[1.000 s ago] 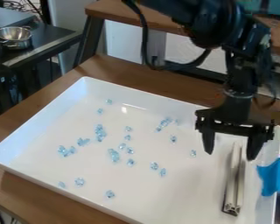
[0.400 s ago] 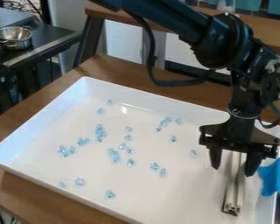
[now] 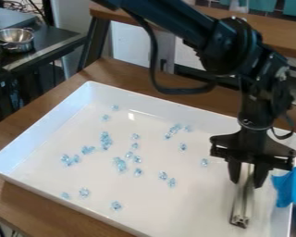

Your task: Sweep into pile

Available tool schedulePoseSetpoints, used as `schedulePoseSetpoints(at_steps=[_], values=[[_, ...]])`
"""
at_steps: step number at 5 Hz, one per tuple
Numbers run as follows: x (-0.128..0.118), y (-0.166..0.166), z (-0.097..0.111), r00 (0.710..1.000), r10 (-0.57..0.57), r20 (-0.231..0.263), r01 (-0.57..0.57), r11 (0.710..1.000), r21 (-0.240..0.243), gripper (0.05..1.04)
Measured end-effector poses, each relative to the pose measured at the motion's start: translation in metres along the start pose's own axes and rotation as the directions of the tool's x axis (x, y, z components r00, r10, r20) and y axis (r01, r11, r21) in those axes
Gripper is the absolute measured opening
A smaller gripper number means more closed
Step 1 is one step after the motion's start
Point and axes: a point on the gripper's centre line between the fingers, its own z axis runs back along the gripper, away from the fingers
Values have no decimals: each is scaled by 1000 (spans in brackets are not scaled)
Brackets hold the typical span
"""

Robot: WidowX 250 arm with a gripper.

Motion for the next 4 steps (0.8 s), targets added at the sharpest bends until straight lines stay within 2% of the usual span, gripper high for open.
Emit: schedulePoseSetpoints(at_steps=[2, 3, 4], values=[[-1, 44, 5, 996, -23, -91, 25, 1000, 19, 362], [0, 72, 8, 994, -29, -104, 32, 999, 27, 362], [-4, 99, 8, 995, -44, -93, 46, 999, 25, 362]])
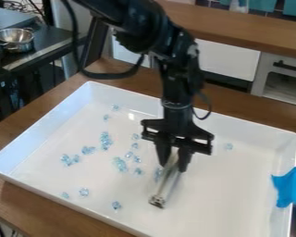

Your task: Sweep into pile

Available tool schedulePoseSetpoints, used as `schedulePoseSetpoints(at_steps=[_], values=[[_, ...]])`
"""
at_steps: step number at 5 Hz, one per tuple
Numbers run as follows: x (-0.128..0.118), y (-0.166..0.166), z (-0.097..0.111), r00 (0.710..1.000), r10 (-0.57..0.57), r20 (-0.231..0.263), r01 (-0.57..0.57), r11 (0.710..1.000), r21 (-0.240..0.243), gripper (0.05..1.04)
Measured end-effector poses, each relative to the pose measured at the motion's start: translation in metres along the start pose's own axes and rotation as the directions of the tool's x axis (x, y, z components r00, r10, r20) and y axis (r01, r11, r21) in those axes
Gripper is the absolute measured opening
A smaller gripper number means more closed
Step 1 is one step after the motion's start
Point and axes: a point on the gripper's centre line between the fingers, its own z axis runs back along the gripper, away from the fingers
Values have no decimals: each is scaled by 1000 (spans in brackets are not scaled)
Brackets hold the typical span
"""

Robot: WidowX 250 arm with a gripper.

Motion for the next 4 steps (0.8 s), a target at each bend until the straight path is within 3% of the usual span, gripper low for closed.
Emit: schedulePoseSetpoints(at_steps=[2, 3, 4], values=[[-14, 55, 3, 998, -23, 50, 24, 1000, -2, 362], [-13, 89, 8, 1000, -6, 25, 6, 1000, -4, 362], [-6, 125, 17, 999, -7, 49, 7, 1000, -1, 362]])
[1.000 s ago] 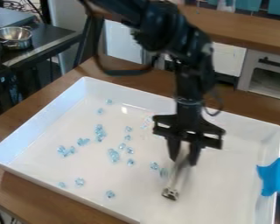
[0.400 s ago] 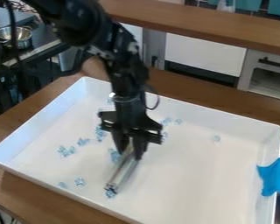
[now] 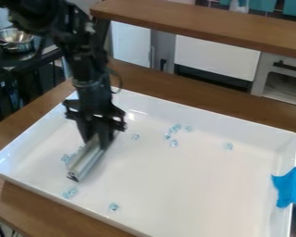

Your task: Sweep into pile

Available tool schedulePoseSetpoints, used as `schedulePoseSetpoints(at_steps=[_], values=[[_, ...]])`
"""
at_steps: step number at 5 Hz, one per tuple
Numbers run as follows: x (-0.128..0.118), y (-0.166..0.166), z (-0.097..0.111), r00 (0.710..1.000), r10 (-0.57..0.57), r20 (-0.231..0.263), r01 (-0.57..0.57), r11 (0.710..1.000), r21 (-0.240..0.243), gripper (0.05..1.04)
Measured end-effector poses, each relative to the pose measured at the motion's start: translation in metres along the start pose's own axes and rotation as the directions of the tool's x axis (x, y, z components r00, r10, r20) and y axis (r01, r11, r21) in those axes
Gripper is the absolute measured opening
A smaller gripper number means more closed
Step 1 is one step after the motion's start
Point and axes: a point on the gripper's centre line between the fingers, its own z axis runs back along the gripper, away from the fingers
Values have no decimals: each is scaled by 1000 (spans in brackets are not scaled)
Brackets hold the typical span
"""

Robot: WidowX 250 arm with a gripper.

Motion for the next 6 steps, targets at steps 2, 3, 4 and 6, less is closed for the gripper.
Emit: schedulePoseSetpoints(at_steps=[2, 3, 4, 6], values=[[-4, 59, 8, 1000, -10, 7, 10, 1000, 10, 362], [-3, 47, 22, 1000, 2, 1, -1, 998, -68, 362], [18, 2, 52, 999, 36, 23, -33, 990, -135, 362], [43, -103, 65, 1000, 23, 6, -22, 986, -167, 362]])
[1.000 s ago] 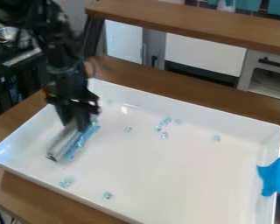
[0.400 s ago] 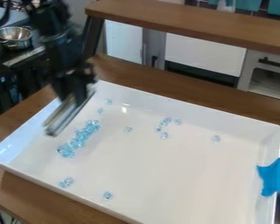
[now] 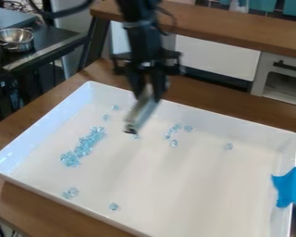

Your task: Sweep into pile

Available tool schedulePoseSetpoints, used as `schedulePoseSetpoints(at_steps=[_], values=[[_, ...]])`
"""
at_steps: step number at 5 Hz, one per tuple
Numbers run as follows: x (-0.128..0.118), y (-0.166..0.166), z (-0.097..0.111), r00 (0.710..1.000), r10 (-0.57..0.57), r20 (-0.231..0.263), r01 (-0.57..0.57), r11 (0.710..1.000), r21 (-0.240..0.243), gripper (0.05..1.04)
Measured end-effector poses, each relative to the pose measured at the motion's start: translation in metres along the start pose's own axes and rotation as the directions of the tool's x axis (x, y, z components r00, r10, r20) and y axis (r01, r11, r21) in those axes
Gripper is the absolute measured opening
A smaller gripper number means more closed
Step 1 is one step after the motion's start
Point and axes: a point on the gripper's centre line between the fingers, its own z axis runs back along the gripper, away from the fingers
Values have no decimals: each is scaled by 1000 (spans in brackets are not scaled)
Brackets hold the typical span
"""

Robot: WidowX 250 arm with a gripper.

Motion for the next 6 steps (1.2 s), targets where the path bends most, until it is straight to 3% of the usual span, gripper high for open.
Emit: schedulePoseSetpoints(at_steps=[1, 3, 5, 6], values=[[3, -51, -19, 1000, -22, 2, 22, 1000, -3, 362], [-2, -133, -65, 997, -69, 22, 68, 996, 51, 362], [0, -127, -108, 997, -68, 28, 64, 990, 125, 362], [8, -118, -112, 996, -67, 61, 59, 990, 130, 362]])
